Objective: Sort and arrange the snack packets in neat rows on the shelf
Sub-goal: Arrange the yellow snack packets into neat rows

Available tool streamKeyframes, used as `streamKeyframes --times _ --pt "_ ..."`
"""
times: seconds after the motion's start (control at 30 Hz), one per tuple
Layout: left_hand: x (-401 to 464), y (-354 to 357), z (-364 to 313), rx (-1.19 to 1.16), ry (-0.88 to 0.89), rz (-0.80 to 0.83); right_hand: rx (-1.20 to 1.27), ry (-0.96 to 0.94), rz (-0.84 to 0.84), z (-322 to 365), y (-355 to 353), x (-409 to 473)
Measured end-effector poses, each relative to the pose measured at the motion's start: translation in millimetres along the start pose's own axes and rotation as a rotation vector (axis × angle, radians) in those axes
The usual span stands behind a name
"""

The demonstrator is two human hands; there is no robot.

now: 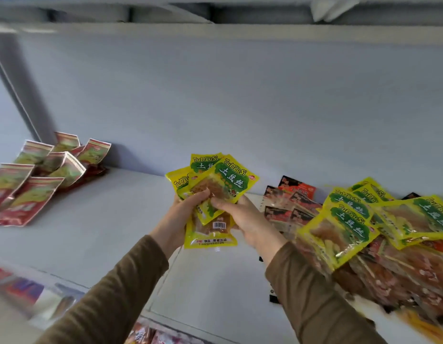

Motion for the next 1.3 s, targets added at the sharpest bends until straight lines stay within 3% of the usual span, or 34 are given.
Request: streamKeyframes --times 0.17,0.27,0.43,0.53,0.7,0.87,1.07,1.2,1.3 --pt "13 -120 -20 -0.012 -0.034 -0.008 0.097 0.015 -0.060 -50 105 54" --pt "19 -196 -22 -0.012 -0.079 -0.099 0.153 -0.001 -0.100 -77 161 83" --pt "35 -297 -38 0.048 0.028 -0.314 0.253 -0.007 -0.186 -108 238 118" --pt "51 -328 -41 0.148 -0.009 -0.231 0.241 0.004 -0.206 -119 269 140" --pt "75 -360 -39 0.279 -0.166 -0.176 0.283 0.083 -0.284 -132 291 166" --pt "99 -377 -57 0.345 -0.114 -0.302 0.135 0.043 -0.380 -122 291 182" --pt "120 -373 -62 0.410 -0.052 -0.242 0.031 0.076 -0.368 -111 294 192" --pt "126 -374 -71 0.564 0.023 -0.291 -0.103 0.128 -0.327 -113 305 203" --pt "126 -377 -82 0.767 0.077 -0.332 -0.075 0.091 -0.388 -119 303 209"
Point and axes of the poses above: each hand's wrist, its own x-axis towards the middle knuckle, its own y-axis out of the palm, z = x × y, the point moved 9 cm from there along x, towards the middle knuckle, and after that the axes turned 12 degrees about x, right-handed, at the moved point
